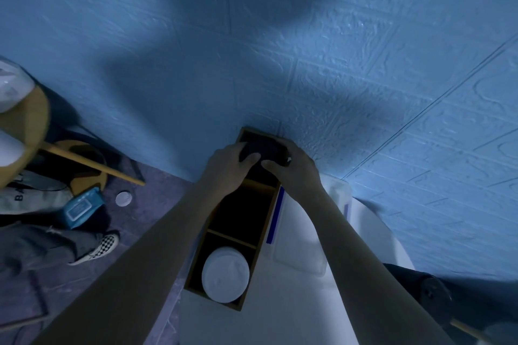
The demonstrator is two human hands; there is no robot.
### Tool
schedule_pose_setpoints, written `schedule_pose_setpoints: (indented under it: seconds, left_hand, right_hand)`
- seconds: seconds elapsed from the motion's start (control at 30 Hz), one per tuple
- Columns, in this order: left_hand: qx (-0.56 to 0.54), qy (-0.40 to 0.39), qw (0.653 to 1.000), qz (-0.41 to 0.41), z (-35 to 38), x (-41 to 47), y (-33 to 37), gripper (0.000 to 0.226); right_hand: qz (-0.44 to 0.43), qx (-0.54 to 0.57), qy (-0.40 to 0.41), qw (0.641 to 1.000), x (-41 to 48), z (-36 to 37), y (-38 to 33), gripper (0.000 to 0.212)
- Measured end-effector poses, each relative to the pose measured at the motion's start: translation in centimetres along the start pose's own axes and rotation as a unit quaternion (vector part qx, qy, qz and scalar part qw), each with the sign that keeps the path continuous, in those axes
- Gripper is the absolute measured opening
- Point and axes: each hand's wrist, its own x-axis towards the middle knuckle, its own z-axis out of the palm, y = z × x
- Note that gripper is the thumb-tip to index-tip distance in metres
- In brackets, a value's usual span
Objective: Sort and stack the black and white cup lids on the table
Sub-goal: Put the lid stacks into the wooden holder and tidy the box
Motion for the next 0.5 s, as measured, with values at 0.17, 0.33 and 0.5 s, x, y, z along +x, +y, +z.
schedule_pose_setpoints:
  seconds: [0.17,0.33,0.5]
  left_hand:
    - [0.042,0.038,0.998,-0.011,0.6,-0.1,0.1,0.044]
    - [0.097,0.068,0.993,0.004,1.2,0.1,-0.2,0.043]
    - [0.155,0.091,0.984,0.006,1.9,0.7,-0.7,0.034]
  right_hand:
    - [-0.010,-0.037,-0.006,0.999,0.2,0.3,0.5,0.056]
    - [-0.010,-0.076,-0.017,0.997,0.8,1.0,1.5,0.057]
    - [-0.013,-0.105,-0.001,0.994,1.0,1.3,2.3,0.058]
